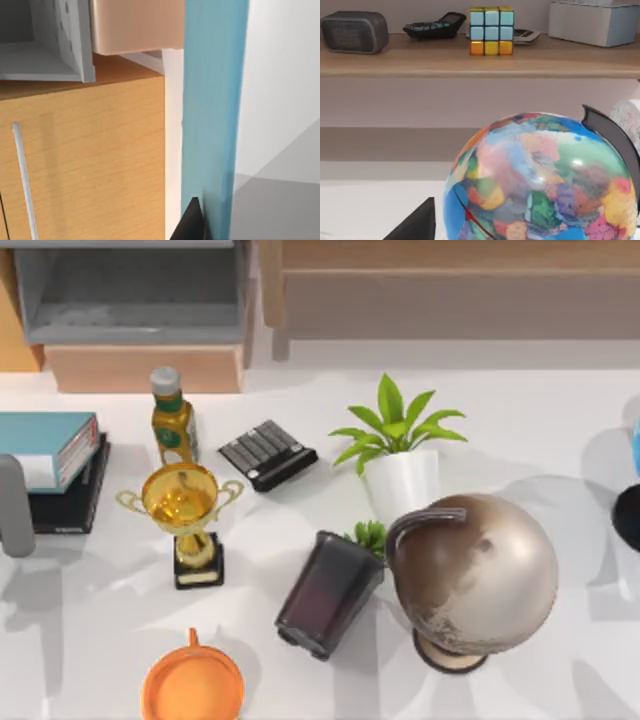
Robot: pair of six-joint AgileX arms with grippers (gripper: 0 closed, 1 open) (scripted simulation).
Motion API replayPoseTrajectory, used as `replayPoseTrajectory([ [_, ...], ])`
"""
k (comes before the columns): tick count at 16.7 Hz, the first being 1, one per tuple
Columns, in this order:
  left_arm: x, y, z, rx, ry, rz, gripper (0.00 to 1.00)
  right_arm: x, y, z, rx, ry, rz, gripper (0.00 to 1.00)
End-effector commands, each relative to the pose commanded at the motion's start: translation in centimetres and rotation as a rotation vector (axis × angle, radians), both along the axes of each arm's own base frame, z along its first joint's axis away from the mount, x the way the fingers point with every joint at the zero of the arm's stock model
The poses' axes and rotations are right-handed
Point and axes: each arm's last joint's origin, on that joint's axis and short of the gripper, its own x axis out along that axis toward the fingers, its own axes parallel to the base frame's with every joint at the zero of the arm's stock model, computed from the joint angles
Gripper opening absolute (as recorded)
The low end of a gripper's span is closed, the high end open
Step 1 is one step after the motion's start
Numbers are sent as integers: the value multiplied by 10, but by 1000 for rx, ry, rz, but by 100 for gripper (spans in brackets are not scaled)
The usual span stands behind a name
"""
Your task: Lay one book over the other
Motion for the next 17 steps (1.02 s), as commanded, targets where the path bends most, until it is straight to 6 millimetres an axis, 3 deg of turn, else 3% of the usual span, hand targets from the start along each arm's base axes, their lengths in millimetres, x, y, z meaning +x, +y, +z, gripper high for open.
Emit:
replayPoseTrajectory([
  [9, 5, 0, -2, 0, 0, 0, 0, 0, 0, 0, 0, 0, 0, 100],
  [17, 5, 0, -2, 0, 0, 0, 60, 0, 0, 0, 0, 0, 0, 100],
])
